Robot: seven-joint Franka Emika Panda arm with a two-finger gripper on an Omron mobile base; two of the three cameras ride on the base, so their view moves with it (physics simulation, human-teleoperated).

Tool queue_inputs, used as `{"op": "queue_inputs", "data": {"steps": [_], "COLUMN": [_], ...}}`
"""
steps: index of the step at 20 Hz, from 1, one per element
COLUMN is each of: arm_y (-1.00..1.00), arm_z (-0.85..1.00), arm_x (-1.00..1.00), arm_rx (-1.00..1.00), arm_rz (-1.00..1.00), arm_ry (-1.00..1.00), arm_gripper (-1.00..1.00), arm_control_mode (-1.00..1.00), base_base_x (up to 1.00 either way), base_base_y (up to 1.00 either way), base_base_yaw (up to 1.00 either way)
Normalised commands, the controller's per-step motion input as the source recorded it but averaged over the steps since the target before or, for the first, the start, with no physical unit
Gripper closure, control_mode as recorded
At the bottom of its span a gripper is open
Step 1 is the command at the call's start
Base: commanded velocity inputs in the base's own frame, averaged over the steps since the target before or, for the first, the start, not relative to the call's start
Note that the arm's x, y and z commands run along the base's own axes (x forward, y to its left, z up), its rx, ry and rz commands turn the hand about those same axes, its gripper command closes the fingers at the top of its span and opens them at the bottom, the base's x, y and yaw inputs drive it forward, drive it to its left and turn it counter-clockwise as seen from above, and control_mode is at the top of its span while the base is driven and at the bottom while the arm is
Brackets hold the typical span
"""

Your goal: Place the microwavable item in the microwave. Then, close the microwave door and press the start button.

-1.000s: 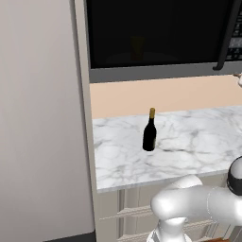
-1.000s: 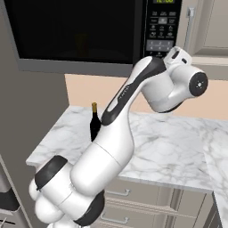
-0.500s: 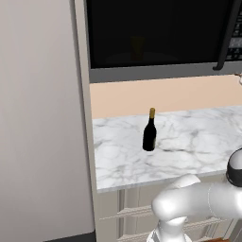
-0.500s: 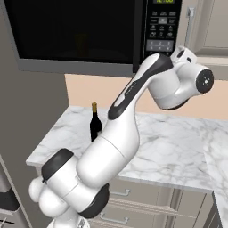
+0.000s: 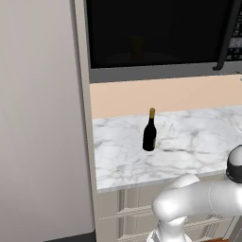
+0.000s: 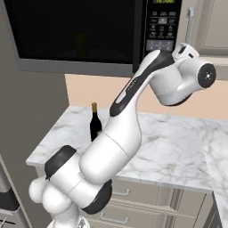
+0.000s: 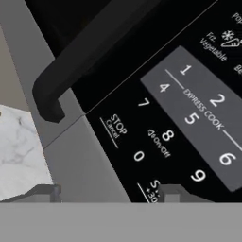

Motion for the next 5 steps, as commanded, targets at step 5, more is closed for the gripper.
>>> {"op": "queue_inputs", "data": {"steps": [5], "arm_y": [0.00], "arm_z": [-0.42], "arm_x": [0.42], "arm_rx": [0.00], "arm_rz": [0.00], "arm_ry": [0.02], "arm_gripper": [-1.00], "arm_control_mode": [-1.00], "base_base_x": [0.00], "base_base_y": [0.00], "base_base_yaw": [0.00]}}
